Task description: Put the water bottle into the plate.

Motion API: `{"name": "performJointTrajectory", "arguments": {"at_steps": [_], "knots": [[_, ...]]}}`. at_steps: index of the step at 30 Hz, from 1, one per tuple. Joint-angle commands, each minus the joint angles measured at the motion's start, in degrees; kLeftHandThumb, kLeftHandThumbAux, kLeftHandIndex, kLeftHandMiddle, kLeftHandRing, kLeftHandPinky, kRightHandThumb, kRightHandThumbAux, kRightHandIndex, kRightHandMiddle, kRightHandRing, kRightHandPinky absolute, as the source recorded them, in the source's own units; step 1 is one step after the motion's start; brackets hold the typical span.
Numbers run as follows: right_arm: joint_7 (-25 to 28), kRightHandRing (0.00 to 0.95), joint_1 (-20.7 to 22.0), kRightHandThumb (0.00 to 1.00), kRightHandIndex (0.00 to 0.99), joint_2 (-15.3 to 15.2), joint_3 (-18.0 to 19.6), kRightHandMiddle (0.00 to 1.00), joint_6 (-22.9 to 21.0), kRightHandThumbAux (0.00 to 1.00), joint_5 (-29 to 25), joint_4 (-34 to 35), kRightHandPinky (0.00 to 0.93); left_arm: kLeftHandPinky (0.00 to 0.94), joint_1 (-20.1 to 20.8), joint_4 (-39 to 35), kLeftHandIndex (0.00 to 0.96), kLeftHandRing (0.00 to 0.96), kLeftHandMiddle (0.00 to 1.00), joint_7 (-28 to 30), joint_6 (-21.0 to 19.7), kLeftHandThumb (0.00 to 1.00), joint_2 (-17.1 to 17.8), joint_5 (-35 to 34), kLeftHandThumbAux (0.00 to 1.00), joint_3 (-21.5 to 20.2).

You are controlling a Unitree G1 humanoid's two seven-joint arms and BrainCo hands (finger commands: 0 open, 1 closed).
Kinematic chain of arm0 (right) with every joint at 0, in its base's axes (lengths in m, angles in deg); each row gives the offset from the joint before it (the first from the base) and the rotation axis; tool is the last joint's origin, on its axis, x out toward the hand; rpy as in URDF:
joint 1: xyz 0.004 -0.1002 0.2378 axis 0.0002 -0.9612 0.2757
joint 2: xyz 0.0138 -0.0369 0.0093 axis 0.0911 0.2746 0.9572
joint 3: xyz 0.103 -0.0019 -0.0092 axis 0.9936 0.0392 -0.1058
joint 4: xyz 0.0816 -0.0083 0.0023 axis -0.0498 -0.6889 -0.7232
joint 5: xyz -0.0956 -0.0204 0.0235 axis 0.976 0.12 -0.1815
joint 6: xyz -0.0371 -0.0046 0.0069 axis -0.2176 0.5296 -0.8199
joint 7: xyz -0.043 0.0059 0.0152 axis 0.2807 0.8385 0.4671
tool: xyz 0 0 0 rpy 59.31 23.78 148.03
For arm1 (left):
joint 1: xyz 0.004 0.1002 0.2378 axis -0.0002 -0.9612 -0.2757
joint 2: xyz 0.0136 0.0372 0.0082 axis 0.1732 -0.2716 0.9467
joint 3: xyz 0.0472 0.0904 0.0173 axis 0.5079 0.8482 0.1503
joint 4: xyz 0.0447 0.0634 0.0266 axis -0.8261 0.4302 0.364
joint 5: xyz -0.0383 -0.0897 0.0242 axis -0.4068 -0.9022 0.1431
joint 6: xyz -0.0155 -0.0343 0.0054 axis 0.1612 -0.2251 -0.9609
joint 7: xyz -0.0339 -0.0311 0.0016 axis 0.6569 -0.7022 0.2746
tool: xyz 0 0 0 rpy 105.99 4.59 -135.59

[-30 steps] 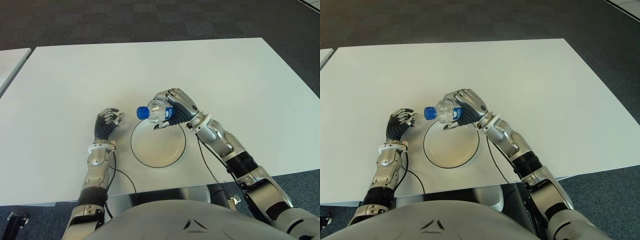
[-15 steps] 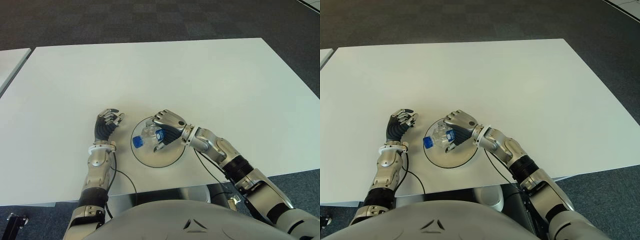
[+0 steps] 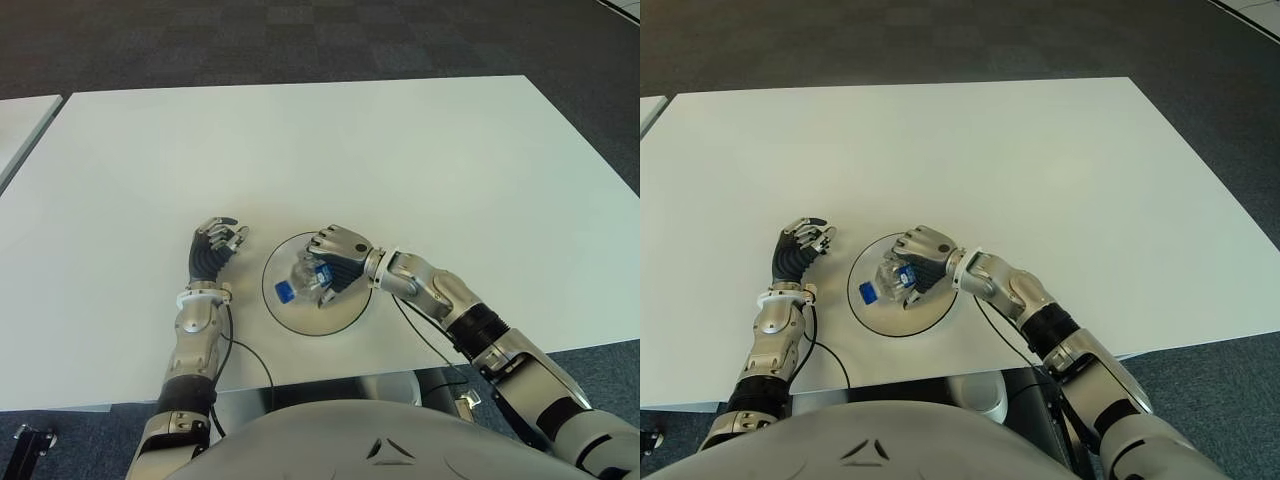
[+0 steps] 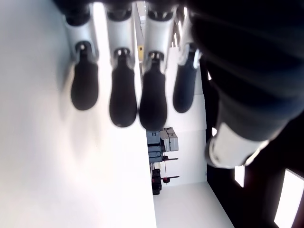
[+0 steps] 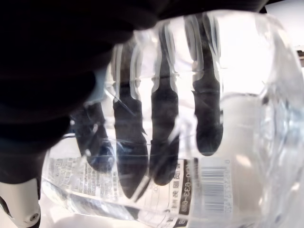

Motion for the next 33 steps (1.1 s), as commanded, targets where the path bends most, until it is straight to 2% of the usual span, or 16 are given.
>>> {"name": "performJointTrajectory", "arguments": {"at_steps": [1,5,6,8,9,11,13,14,15,16,20,23,29,33], "knots": [[-0.8,0.798,-0.6,0.704,0.438,0.2,-0.5,0.816,-0.2,0.724,0.7,0.3,0.773,0.628,-0.7,0.8,0.435,0.650,0.673,0.0,-0.4,0.707,0.1,0.1,0.711,-0.1],[0.6,0.683,-1.8,0.701,0.434,0.5,-0.2,0.683,-0.9,0.724,-1.0,1.2,0.666,0.628,-0.7,0.7,0.435,0.649,0.671,0.0,-0.6,0.707,0.2,0.1,0.711,-0.2],[1.2,0.587,-2.1,0.696,0.427,0.5,-0.1,0.567,-1.1,0.725,-1.4,1.5,0.590,0.627,-0.7,0.7,0.435,0.647,0.669,-0.1,-0.7,0.707,0.2,0.2,0.711,-0.2],[2.2,0.459,-2.5,0.689,0.419,0.3,-0.1,0.418,-1.3,0.727,-1.8,2.2,0.494,0.625,-0.7,0.6,0.435,0.646,0.667,-0.2,-0.7,0.707,0.3,0.3,0.712,-0.2],[2.6,0.435,-2.5,0.688,0.417,0.2,-0.2,0.391,-1.5,0.727,-1.7,2.4,0.477,0.625,-0.8,0.6,0.435,0.645,0.666,-0.3,-0.8,0.707,0.3,0.4,0.712,-0.2],[3.1,0.326,-2.5,0.682,0.409,0.1,-0.3,0.278,-1.7,0.729,-1.6,2.9,0.378,0.623,-0.8,0.5,0.435,0.645,0.664,-0.4,-1.0,0.707,0.3,0.4,0.712,-0.2],[3.3,0.268,-2.7,0.679,0.406,0.0,-0.4,0.222,-1.8,0.730,-1.4,3.4,0.321,0.621,-0.7,0.6,0.435,0.644,0.663,-0.6,-1.3,0.707,0.3,0.7,0.712,-0.2],[3.4,0.212,-2.8,0.550,0.323,-0.1,-0.4,0.176,-1.8,0.723,-1.3,3.7,0.263,0.619,-0.6,0.7,0.435,0.643,0.662,-0.7,-1.3,0.707,0.4,0.8,0.712,-0.2],[3.4,0.176,-2.9,0.461,0.269,-0.1,-0.4,0.146,-1.8,0.721,-1.2,3.8,0.226,0.618,-0.6,0.7,0.435,0.642,0.662,-0.8,-1.4,0.707,0.4,0.9,0.712,-0.2],[3.4,0.163,-3.1,0.430,0.250,-0.1,-0.4,0.135,-1.9,0.720,-1.1,4.1,0.213,0.617,-0.5,0.8,0.435,0.642,0.661,-0.8,-1.4,0.707,0.5,1.0,0.712,-0.2],[5.3,0.042,-2.1,0.295,0.102,-0.8,-1.3,0.036,-1.8,0.692,0.0,4.2,0.063,0.620,-0.8,-0.2,0.435,0.642,0.660,-0.5,-2.3,0.707,0.3,0.8,0.712,-0.3],[5.3,0.013,-1.8,0.251,0.036,-1.1,-1.6,0.011,-1.6,0.664,0.8,4.3,0.020,0.619,-0.9,-0.6,0.435,0.640,0.659,-0.3,-2.8,0.707,0.2,0.6,0.712,-0.4],[3.4,0.001,-2.2,0.204,0.003,-1.1,-1.2,0.001,-0.8,0.588,0.9,4.4,0.002,0.616,-1.1,-1.5,0.435,0.633,0.652,-0.3,-3.7,0.707,0.1,0.4,0.712,-0.4],[0.0,0.000,-3.5,0.162,0.000,-0.7,-0.6,0.000,0.4,0.536,0.0,4.3,0.000,0.596,-1.2,-1.9,0.434,0.620,0.636,-1.1,-4.0,0.707,0.2,1.5,0.713,-0.1]]}}
